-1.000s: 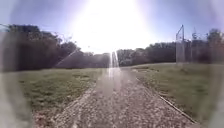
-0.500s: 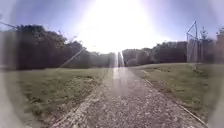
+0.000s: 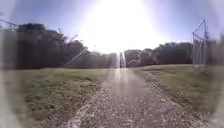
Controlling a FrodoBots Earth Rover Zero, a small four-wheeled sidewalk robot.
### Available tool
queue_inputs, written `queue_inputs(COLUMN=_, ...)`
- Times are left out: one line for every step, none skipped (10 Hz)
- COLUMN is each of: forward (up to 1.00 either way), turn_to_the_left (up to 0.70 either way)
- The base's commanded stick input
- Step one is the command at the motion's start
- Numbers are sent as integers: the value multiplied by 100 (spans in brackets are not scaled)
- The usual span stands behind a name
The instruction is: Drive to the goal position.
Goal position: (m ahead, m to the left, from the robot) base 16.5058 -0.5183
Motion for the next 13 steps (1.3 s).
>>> queue_inputs(forward=100, turn_to_the_left=-40)
queue_inputs(forward=100, turn_to_the_left=-40)
queue_inputs(forward=100, turn_to_the_left=-30)
queue_inputs(forward=100, turn_to_the_left=-11)
queue_inputs(forward=100, turn_to_the_left=0)
queue_inputs(forward=100, turn_to_the_left=0)
queue_inputs(forward=100, turn_to_the_left=0)
queue_inputs(forward=100, turn_to_the_left=0)
queue_inputs(forward=100, turn_to_the_left=0)
queue_inputs(forward=100, turn_to_the_left=0)
queue_inputs(forward=100, turn_to_the_left=0)
queue_inputs(forward=100, turn_to_the_left=0)
queue_inputs(forward=100, turn_to_the_left=0)
